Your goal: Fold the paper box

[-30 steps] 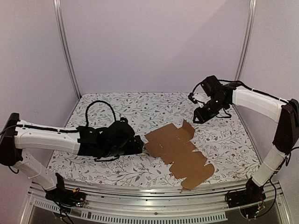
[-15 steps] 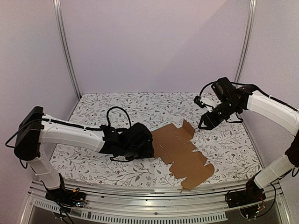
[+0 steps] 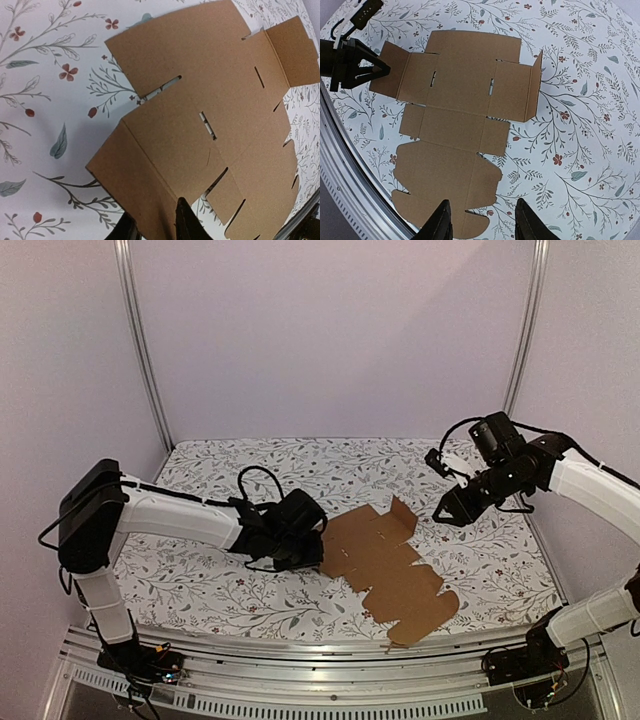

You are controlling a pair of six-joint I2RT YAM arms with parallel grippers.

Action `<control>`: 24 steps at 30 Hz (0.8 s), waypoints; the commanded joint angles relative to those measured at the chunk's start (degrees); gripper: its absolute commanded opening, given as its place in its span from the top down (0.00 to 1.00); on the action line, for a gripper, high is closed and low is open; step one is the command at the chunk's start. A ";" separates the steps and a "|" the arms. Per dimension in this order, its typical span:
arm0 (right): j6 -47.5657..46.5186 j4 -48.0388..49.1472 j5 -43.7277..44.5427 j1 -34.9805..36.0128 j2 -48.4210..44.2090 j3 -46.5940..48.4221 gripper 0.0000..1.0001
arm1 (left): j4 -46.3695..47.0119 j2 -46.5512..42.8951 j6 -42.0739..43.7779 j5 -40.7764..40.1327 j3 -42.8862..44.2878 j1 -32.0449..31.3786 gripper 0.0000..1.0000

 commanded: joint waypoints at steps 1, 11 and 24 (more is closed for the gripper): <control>-1.40 1.51 0.27 -0.08 -2.91 -1.56 0.59 | 0.21 2.39 4.77 2.10 4.51 0.26 0.80; -18.41 -9.36 -6.81 -0.09 -0.54 9.26 0.48 | -4.03 -0.46 30.15 1.41 11.00 0.18 1.00; -28.13 -14.23 -8.92 -0.11 15.72 23.67 0.40 | 13.32 -19.66 41.41 1.20 -6.02 -1.99 1.00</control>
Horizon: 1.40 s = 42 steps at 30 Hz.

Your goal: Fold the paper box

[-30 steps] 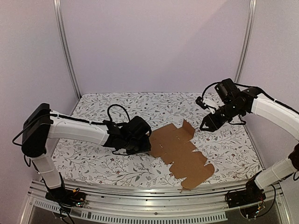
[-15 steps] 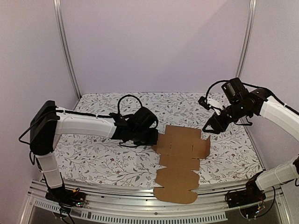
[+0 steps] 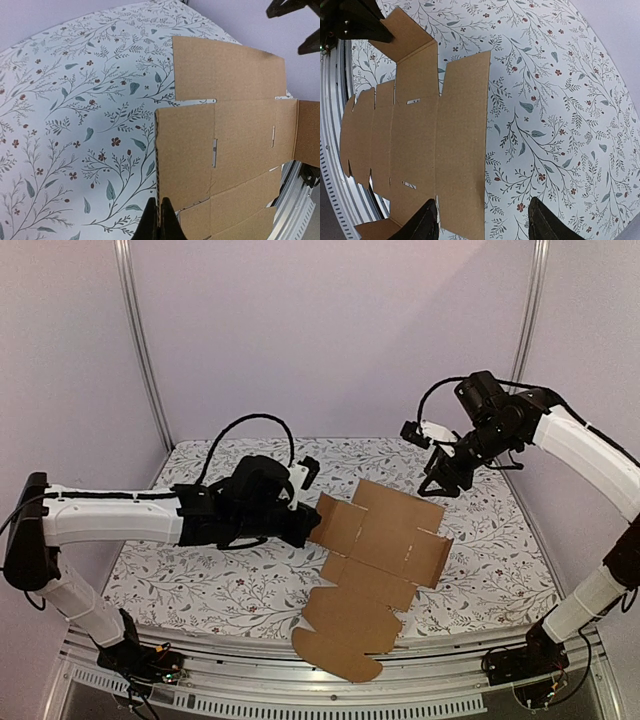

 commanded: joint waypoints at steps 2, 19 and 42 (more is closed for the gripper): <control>-4.01 -5.11 -4.60 -0.11 8.34 3.86 0.40 | 6.46 -4.13 5.38 -0.54 -3.53 -1.76 1.00; -2.57 -20.22 -16.30 -0.08 19.35 14.92 0.77 | 7.63 -8.65 9.84 -9.50 -6.69 -4.98 1.00; 0.72 -9.94 -15.41 -1.07 28.09 14.20 1.00 | -0.11 0.41 11.79 3.94 11.70 7.52 0.26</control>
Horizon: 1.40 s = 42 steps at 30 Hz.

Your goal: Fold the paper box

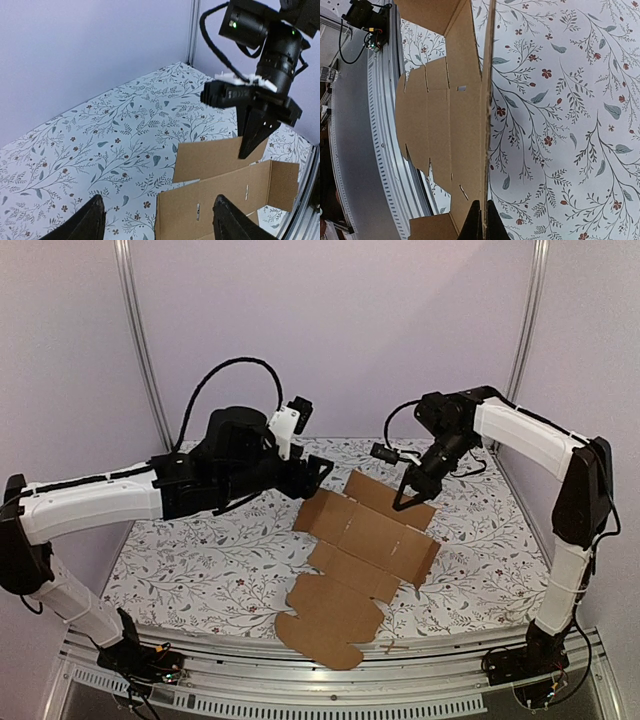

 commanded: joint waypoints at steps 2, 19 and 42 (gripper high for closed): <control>2.58 5.71 2.62 -1.39 9.45 1.57 1.00 | -6.39 11.19 -2.66 18.78 11.19 11.92 0.27; 7.02 7.26 4.80 -4.44 20.62 5.91 1.00 | -17.55 49.17 -7.66 54.64 49.26 22.07 0.33; 7.86 6.89 -5.93 -8.74 20.92 2.09 1.00 | -23.94 59.29 9.86 52.14 58.38 18.90 0.23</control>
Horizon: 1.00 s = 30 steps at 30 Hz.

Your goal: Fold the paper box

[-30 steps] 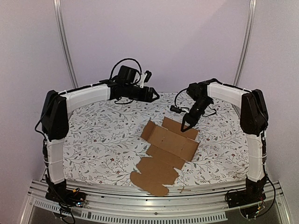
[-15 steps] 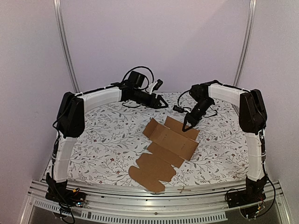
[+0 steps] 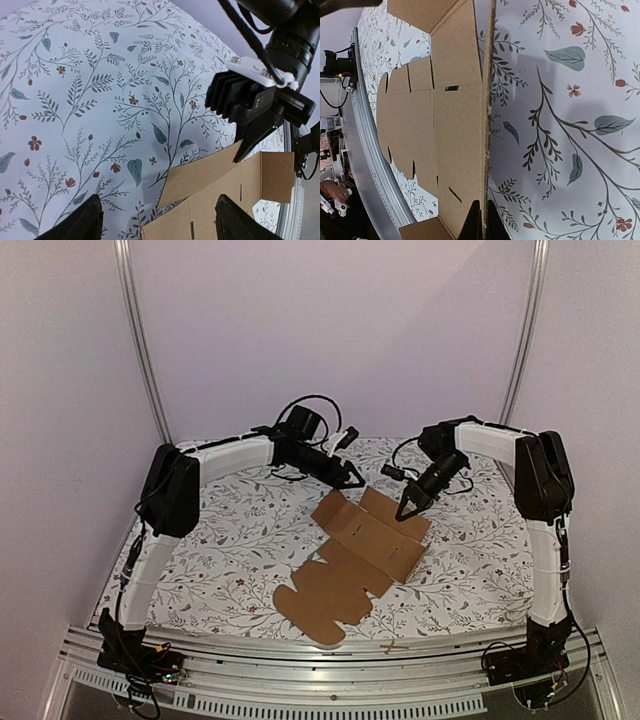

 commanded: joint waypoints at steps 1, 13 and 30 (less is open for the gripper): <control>-0.26 0.07 -2.74 0.11 -0.25 -0.65 1.00 | -4.01 0.53 5.30 -2.41 1.89 -3.56 0.22; -0.20 -0.02 -4.45 0.15 -0.89 -0.74 1.00 | -6.12 1.02 7.45 -4.20 2.39 -6.22 0.25; -0.10 -0.07 -5.54 0.09 -1.19 -0.91 1.00 | -6.26 0.15 5.43 -9.38 1.74 -7.07 0.23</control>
